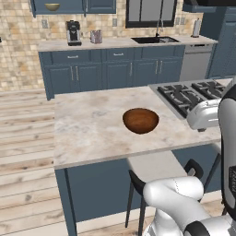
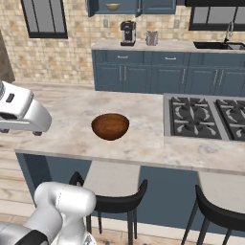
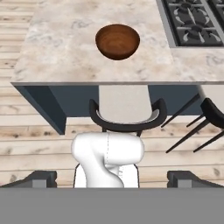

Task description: Pick up the bowls from the cabinet and place each bowl in front of a stool on the dining counter.

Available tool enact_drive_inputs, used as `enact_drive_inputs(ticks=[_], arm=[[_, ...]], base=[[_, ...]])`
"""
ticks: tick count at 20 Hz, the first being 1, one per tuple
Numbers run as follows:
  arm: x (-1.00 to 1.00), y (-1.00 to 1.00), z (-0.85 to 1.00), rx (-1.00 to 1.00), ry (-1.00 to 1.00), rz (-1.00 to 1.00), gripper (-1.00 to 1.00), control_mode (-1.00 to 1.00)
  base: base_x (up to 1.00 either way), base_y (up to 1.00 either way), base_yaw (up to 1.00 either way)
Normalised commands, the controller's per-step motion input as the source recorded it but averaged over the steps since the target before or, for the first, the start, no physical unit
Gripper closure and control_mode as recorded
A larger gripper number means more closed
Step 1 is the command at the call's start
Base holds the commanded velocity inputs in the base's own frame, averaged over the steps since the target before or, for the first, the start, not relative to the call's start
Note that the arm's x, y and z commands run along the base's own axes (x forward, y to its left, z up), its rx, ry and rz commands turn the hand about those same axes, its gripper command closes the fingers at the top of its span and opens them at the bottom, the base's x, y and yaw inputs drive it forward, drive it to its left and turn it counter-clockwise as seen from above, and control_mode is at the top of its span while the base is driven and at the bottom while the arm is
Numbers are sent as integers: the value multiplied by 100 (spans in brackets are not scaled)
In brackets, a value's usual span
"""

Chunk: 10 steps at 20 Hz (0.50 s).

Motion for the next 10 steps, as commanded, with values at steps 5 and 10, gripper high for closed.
enact_drive_inputs(ticks=[5,10], arm=[[0,0,0,0,0,0,-100,-100],[-1,7,0,0,0,0,-100,100]], base=[[0,0,0],[-6,21,0]])
